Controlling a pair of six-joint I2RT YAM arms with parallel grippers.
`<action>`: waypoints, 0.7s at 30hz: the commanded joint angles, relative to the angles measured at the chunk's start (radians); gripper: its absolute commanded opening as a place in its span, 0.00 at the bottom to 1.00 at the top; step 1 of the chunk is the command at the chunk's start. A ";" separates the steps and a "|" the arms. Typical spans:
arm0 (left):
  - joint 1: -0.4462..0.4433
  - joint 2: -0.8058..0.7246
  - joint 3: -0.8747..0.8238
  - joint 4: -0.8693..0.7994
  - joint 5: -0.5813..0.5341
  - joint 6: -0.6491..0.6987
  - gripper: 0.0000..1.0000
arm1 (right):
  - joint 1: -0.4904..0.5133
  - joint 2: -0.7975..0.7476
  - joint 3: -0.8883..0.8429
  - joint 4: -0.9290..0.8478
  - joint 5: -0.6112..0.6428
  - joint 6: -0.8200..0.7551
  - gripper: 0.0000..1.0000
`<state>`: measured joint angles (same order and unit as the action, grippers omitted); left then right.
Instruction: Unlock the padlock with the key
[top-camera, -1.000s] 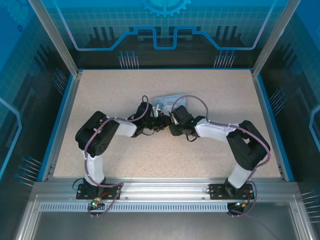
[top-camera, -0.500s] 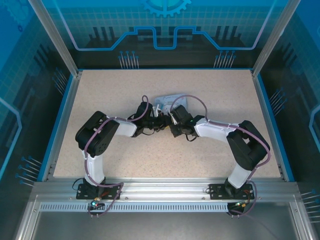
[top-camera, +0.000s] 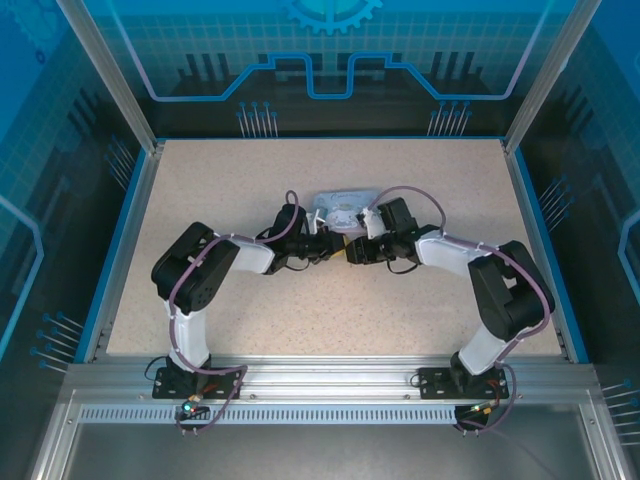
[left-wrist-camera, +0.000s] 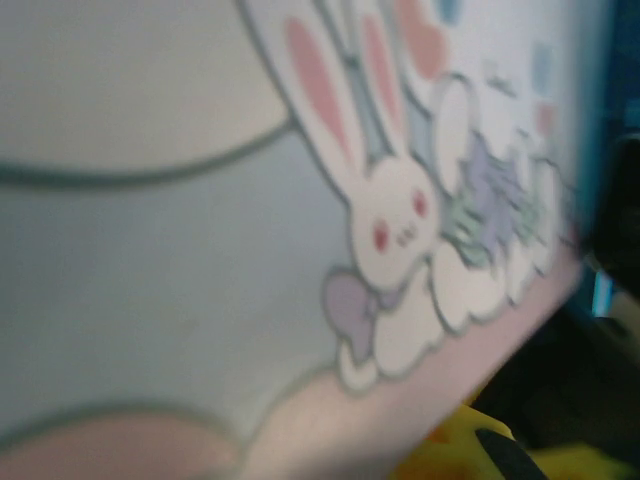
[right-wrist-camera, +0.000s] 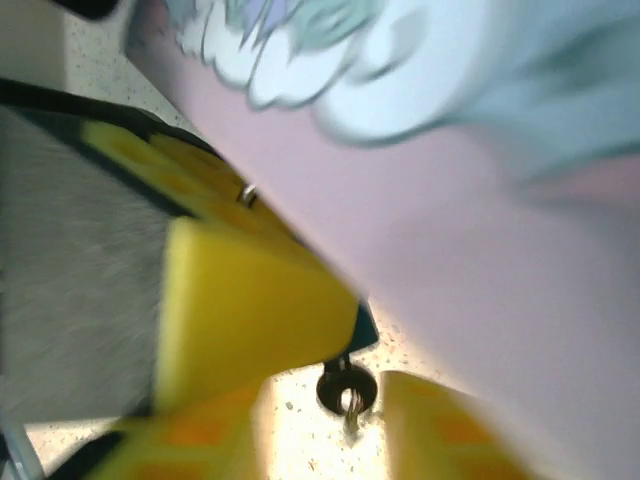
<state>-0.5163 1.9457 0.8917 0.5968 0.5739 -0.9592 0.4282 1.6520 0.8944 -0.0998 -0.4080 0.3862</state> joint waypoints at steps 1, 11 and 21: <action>-0.007 0.041 -0.031 -0.142 0.032 -0.017 0.00 | -0.040 -0.060 -0.009 0.089 -0.081 0.072 0.47; -0.010 0.023 -0.016 -0.297 -0.001 0.131 0.36 | -0.072 -0.077 -0.091 0.147 -0.025 0.183 0.61; -0.013 -0.053 -0.039 -0.345 -0.014 0.165 0.61 | -0.064 -0.028 -0.101 0.231 0.001 0.287 0.61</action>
<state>-0.5224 1.9076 0.8978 0.4179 0.5426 -0.7601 0.3645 1.6016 0.8101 0.0708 -0.4278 0.6220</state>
